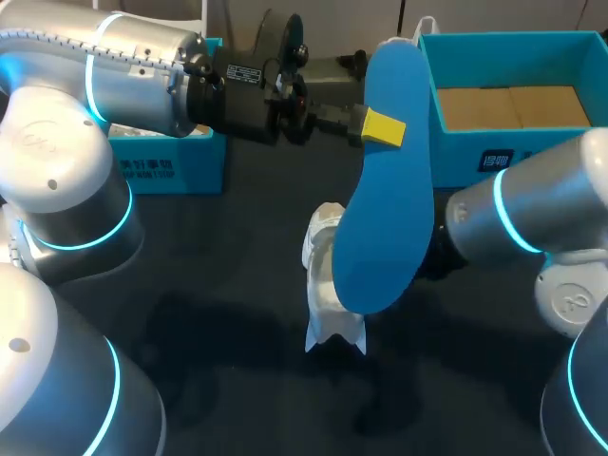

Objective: Take the shoe out of the shoebox, open the shoe tongue, remove and reinsert the insole, then place the shoe into the shoebox

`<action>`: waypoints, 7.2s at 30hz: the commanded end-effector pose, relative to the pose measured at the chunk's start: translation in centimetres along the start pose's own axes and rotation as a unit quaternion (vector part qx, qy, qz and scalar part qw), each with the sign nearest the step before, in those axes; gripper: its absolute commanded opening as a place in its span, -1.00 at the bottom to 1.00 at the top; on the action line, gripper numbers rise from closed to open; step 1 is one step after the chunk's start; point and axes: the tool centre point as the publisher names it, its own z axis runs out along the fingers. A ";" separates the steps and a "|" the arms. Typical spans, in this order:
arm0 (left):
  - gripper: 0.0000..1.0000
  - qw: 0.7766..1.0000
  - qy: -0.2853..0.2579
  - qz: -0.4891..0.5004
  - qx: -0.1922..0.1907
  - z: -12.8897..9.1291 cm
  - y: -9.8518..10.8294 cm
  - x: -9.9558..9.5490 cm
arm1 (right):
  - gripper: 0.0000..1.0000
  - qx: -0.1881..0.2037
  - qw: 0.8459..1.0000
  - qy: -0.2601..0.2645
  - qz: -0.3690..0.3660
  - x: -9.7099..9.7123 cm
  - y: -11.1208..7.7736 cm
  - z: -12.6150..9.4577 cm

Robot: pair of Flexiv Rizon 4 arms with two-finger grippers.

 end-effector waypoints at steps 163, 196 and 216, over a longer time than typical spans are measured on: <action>-1.00 0.445 -0.044 0.876 0.180 -2.3 1.5 -9.9 | 1.00 0.024 0.940 0.341 0.013 0.5 3.5 -20.3; -1.00 0.206 0.021 0.972 0.107 -4.3 1.4 -12.1 | 1.00 0.024 0.940 0.341 0.013 0.5 3.5 -20.3; -1.00 0.241 -0.120 0.963 -0.008 -3.1 2.6 -17.3 | 1.00 0.024 0.935 0.352 0.036 1.7 4.9 -19.0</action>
